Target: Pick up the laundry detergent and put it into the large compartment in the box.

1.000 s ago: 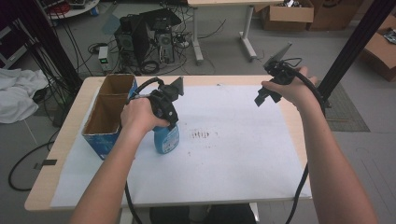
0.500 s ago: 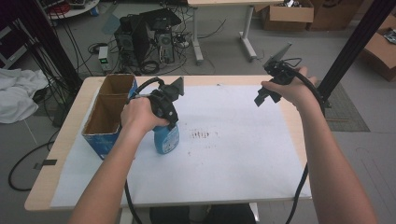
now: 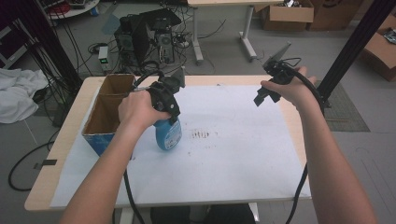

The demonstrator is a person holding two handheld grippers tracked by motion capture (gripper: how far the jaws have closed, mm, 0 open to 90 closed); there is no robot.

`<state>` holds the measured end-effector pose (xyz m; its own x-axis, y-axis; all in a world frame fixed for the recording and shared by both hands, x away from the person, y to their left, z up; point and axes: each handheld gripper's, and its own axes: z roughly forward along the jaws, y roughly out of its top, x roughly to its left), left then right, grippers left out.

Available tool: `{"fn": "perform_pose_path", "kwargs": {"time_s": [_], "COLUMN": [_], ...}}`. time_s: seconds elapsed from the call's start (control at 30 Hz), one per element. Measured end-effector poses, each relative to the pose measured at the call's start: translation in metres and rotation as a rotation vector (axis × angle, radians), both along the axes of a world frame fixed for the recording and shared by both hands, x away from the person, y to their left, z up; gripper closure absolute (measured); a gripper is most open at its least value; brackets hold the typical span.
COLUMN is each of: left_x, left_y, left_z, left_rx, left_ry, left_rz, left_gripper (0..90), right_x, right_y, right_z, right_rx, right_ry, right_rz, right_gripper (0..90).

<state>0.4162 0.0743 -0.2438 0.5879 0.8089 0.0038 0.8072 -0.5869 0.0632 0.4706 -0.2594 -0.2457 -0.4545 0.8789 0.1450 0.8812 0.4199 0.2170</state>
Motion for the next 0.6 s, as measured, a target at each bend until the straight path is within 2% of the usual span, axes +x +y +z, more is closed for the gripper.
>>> {"fn": "perform_pose_path", "kwargs": {"time_s": [0.03,0.1,0.13,0.33,0.37,0.53,0.57,0.6], "left_x": [0.0,-0.001,-0.001,-0.004,-0.004,-0.003,-0.003,-0.002], "left_y": [0.0,0.0,0.0,0.002,0.003,0.014,0.014,0.018], "left_z": [0.0,0.016,0.016,0.054,0.066,0.097,0.097,0.103], "left_rx": [0.0,-0.002,-0.002,-0.007,-0.01,-0.028,-0.028,-0.033], "left_ry": [0.0,-0.002,-0.002,-0.032,-0.039,-0.051,-0.051,-0.048], "left_rz": [0.0,0.017,0.017,0.042,0.062,0.143,0.143,0.165], "left_gripper": [37.8,37.8,37.8,37.9,37.8,37.9,37.9,37.9], "right_x": [0.0,0.0,0.0,0.0,0.0,0.0,0.0,0.0], "right_y": [0.0,-0.001,-0.001,-0.001,-0.001,0.0,0.0,0.0], "right_z": [0.0,0.001,0.002,0.004,0.004,0.003,0.003,0.003], "right_rx": [0.0,-0.001,0.001,0.004,0.006,0.009,0.009,0.01], "right_ry": [0.0,-0.005,-0.003,-0.003,-0.001,0.006,0.006,0.003], "right_rz": [0.0,0.002,0.0,-0.006,-0.01,0.001,0.001,0.004], "right_gripper": [16.8,16.8,16.8,16.8,16.8,16.8,16.8,16.8]}}
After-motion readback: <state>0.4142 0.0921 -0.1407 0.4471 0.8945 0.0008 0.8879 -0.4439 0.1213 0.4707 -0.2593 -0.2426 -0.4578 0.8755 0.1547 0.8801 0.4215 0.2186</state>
